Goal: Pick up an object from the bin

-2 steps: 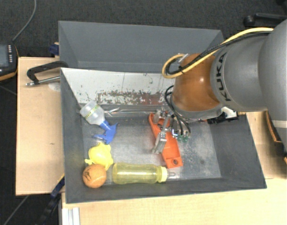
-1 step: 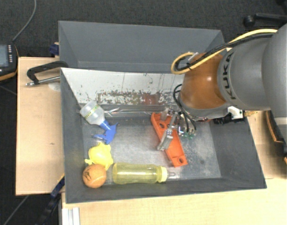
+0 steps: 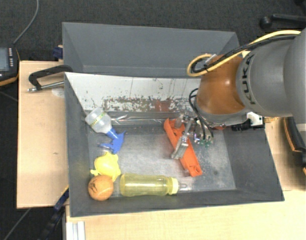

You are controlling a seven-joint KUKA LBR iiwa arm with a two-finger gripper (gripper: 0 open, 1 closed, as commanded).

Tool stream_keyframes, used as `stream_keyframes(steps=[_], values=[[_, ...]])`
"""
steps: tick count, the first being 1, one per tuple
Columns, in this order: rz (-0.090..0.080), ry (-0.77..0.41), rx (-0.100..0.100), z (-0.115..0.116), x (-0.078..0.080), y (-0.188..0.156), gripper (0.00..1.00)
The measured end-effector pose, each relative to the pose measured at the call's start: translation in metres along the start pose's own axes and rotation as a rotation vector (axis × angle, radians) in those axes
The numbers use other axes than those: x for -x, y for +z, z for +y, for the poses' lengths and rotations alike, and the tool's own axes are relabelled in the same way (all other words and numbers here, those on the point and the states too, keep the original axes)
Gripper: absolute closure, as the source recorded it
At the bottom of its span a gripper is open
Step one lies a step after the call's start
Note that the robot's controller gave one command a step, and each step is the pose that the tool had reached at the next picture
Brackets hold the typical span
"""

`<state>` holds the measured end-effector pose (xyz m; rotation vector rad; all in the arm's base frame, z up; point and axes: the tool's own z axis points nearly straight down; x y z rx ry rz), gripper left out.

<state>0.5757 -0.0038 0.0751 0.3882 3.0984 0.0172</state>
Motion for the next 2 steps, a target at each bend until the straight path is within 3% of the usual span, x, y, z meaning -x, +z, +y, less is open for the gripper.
stream_keyframes(steps=[1, 2], values=[[-0.005, -0.016, 0.003, 0.0034, -0.0025, 0.0026, 1.00], [-0.005, -0.016, 0.003, 0.0034, -0.0024, 0.0026, 1.00]])
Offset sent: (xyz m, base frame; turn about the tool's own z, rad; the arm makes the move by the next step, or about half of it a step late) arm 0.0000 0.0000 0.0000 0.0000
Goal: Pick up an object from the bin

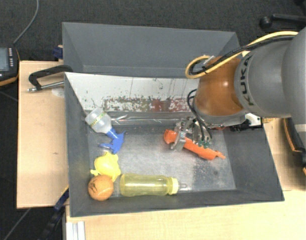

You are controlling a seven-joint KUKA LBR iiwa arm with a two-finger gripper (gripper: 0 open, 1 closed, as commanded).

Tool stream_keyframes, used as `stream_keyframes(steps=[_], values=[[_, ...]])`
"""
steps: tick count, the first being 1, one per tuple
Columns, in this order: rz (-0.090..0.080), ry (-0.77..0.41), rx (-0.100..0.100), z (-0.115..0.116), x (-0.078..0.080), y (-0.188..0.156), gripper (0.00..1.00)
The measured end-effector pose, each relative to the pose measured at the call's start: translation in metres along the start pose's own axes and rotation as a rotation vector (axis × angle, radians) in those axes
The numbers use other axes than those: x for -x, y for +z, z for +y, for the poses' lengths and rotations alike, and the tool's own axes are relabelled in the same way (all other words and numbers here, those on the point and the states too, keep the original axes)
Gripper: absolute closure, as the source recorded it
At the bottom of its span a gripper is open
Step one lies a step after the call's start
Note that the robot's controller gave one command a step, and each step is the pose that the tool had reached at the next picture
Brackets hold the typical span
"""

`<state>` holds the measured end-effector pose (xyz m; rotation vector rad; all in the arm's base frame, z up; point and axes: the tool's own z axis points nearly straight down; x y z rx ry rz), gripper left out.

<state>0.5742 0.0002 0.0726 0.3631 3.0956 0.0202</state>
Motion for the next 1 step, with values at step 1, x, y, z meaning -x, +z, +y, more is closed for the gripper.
stream_keyframes(steps=[1], values=[[0.001, -0.001, 0.000, -0.0001, -0.0009, -0.0027, 1.00]])
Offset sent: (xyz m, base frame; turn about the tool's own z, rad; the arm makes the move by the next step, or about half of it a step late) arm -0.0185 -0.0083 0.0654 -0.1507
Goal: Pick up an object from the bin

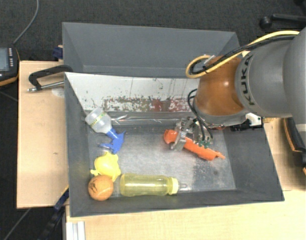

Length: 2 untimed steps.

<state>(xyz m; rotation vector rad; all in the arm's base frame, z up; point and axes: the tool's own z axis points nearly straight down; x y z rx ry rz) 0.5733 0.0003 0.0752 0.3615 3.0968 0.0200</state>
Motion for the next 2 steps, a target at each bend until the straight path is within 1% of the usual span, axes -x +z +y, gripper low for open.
stream_keyframes(steps=[1, 2], values=[[-0.004, -0.138, 0.001, -0.007, -0.010, -0.053, 1.00], [-0.009, -0.052, 0.002, 0.017, -0.004, -0.072, 1.00]])
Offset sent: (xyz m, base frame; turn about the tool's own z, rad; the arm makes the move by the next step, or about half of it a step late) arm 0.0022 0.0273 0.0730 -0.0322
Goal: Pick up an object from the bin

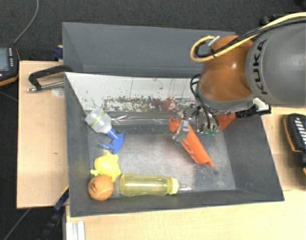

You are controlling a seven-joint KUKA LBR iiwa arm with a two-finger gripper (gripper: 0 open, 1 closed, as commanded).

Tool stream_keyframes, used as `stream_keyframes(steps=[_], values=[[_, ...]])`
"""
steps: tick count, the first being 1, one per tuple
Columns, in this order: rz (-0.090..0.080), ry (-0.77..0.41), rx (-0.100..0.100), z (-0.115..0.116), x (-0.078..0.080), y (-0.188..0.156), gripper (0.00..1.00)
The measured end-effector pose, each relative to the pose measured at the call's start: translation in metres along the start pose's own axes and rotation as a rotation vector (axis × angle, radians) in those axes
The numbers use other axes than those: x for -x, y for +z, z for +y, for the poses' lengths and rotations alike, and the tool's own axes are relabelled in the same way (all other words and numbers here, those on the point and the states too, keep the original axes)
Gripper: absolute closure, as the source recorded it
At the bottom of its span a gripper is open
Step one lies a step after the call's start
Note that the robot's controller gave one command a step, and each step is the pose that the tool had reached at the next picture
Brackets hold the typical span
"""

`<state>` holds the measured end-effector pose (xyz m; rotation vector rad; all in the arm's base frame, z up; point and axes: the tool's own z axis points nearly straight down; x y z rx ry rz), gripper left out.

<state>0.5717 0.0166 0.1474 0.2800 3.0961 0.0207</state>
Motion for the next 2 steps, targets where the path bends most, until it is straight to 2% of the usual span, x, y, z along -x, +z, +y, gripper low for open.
stream_keyframes(steps=[1, 2], values=[[0.004, -0.062, 0.001, 0.000, 0.005, -0.052, 1.00], [-0.001, -0.046, 0.001, 0.000, 0.004, -0.128, 1.00]])
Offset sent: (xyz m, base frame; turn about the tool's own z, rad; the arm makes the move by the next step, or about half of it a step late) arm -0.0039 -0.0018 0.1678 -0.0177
